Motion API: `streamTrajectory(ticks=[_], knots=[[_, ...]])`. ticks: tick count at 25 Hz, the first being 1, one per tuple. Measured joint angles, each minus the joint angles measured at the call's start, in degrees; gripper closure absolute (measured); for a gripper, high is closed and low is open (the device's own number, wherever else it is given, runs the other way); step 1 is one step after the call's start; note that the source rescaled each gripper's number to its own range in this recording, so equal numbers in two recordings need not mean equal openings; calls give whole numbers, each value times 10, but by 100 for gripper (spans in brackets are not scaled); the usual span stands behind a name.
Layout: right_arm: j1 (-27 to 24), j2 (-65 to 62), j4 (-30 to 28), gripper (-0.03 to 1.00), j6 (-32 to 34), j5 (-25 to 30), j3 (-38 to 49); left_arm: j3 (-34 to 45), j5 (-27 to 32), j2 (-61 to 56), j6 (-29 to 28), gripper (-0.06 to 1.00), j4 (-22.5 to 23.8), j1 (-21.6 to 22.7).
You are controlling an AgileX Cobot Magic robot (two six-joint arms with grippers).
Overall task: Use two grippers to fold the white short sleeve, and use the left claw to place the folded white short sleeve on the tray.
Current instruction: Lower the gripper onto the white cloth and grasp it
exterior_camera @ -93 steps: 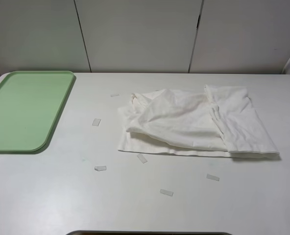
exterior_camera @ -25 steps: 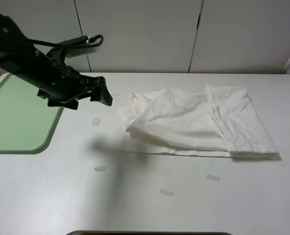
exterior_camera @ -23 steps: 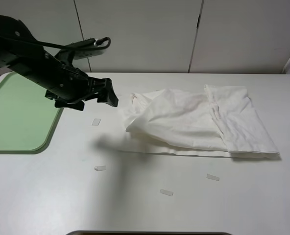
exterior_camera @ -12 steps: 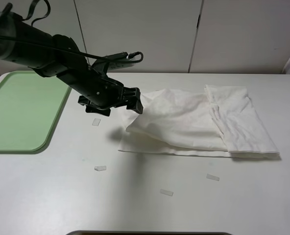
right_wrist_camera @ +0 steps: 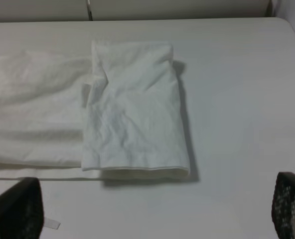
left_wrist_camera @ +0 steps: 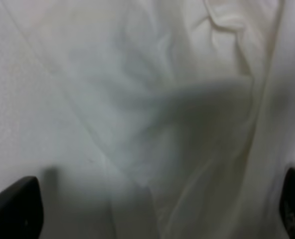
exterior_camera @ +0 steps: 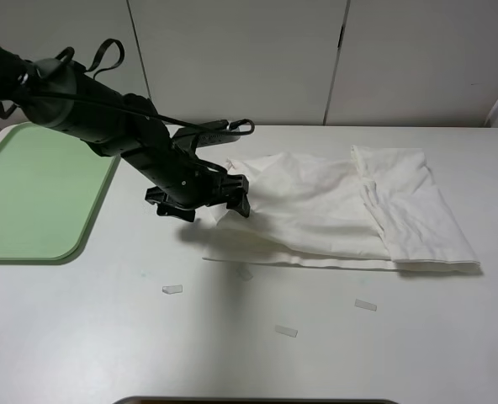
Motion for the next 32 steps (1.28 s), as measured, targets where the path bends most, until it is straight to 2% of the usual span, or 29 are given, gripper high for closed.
streamTrajectory(ticks=[13, 17, 23, 26, 28, 31, 32], knots=[[0, 0, 0, -3, 0, 0, 0, -9, -85, 26, -32, 0, 0, -53], [0, 0, 0, -3, 0, 0, 0, -9, -113, 27, -33, 5, 0, -62], [0, 0, 0, -3, 0, 0, 0, -9, -124, 27, -34, 26, 0, -65], [0, 0, 0, -3, 0, 0, 0, -9, -124, 27, -34, 41, 0, -65], [0, 0, 0, -3, 0, 0, 0, -9, -125, 27, -34, 56, 0, -66], [0, 0, 0, -3, 0, 0, 0, -9, -126, 27, -32, 86, 0, -66], [0, 0, 0, -3, 0, 0, 0, -9, -126, 27, -30, 89, 0, -67]])
